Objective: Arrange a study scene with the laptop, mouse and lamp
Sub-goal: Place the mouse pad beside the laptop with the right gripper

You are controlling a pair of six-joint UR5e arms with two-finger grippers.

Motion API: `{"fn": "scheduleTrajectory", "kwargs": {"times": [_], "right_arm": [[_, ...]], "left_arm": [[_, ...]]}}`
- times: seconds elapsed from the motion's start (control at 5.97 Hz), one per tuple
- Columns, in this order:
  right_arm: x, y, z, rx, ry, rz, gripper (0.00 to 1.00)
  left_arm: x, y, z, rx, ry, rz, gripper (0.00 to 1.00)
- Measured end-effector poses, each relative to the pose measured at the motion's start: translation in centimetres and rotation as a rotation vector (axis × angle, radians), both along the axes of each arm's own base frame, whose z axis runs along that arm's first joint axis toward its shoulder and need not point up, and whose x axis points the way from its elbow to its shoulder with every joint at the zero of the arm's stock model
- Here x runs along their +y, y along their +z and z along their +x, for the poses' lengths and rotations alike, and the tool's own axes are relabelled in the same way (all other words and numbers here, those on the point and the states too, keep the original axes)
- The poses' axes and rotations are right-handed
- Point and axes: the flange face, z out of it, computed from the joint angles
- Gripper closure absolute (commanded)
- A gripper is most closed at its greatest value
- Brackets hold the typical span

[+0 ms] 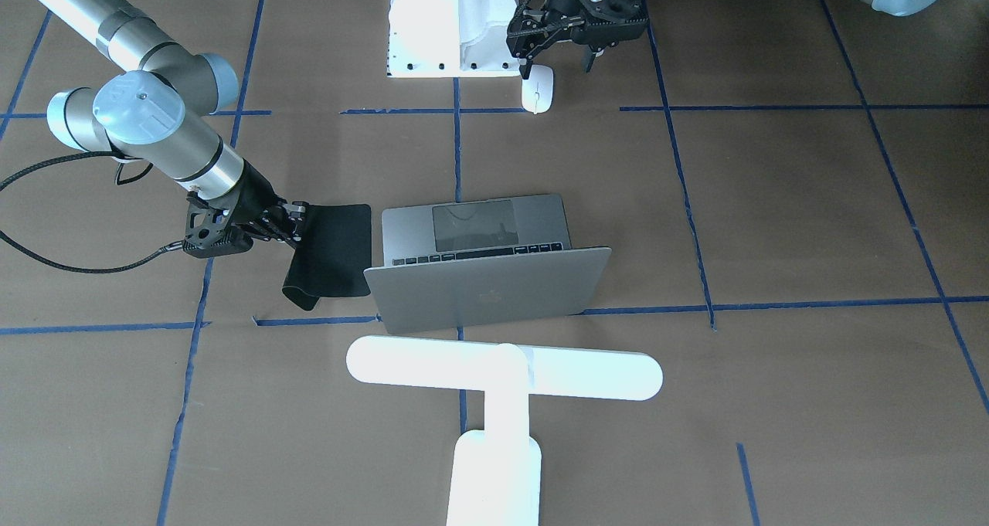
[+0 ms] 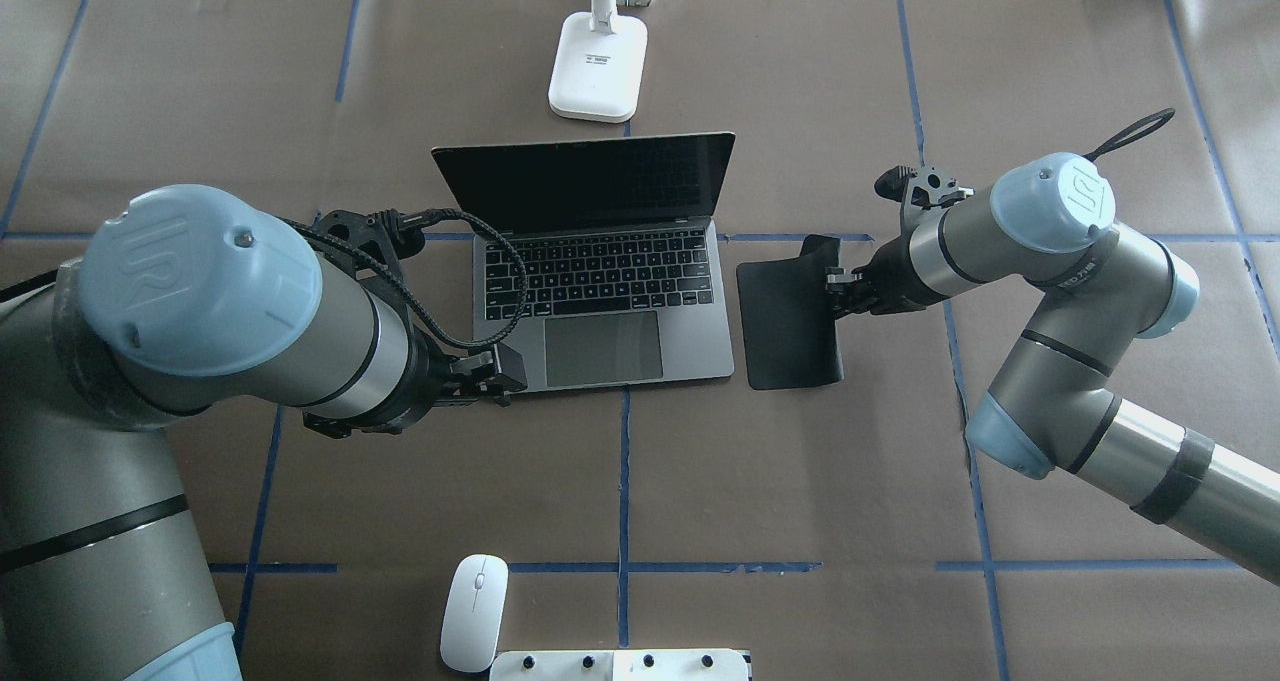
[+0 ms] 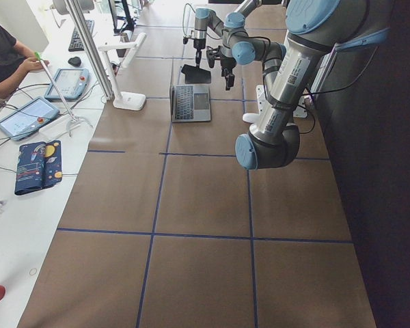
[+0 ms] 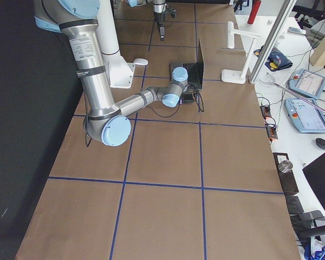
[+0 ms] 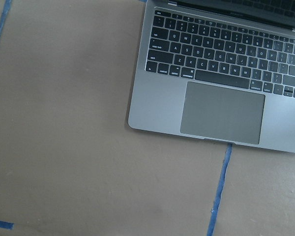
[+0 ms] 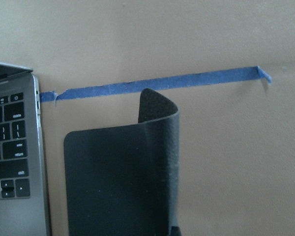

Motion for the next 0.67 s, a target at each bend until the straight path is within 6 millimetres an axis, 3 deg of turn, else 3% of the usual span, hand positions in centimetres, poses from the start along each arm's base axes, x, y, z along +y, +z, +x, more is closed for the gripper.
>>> {"fn": "scheduleTrajectory", "kwargs": {"times": [0.17,0.5,0.67], "right_arm": [[-0.2,0.0,-0.1,0.000,0.004,-0.008,0.01],[-0.6,-0.3,0.4,-0.004,0.011,-0.010,0.00],[-1.6,-0.4,2.0,-0.015,0.020,-0.021,0.00]], "left_arm": [[0.0,0.0,0.0,0.000,0.000,0.000,0.00],[0.1,0.8,0.1,-0.012,0.006,0.001,0.00],[0.8,2.3,0.5,-0.026,0.024,-0.002,0.00]]}}
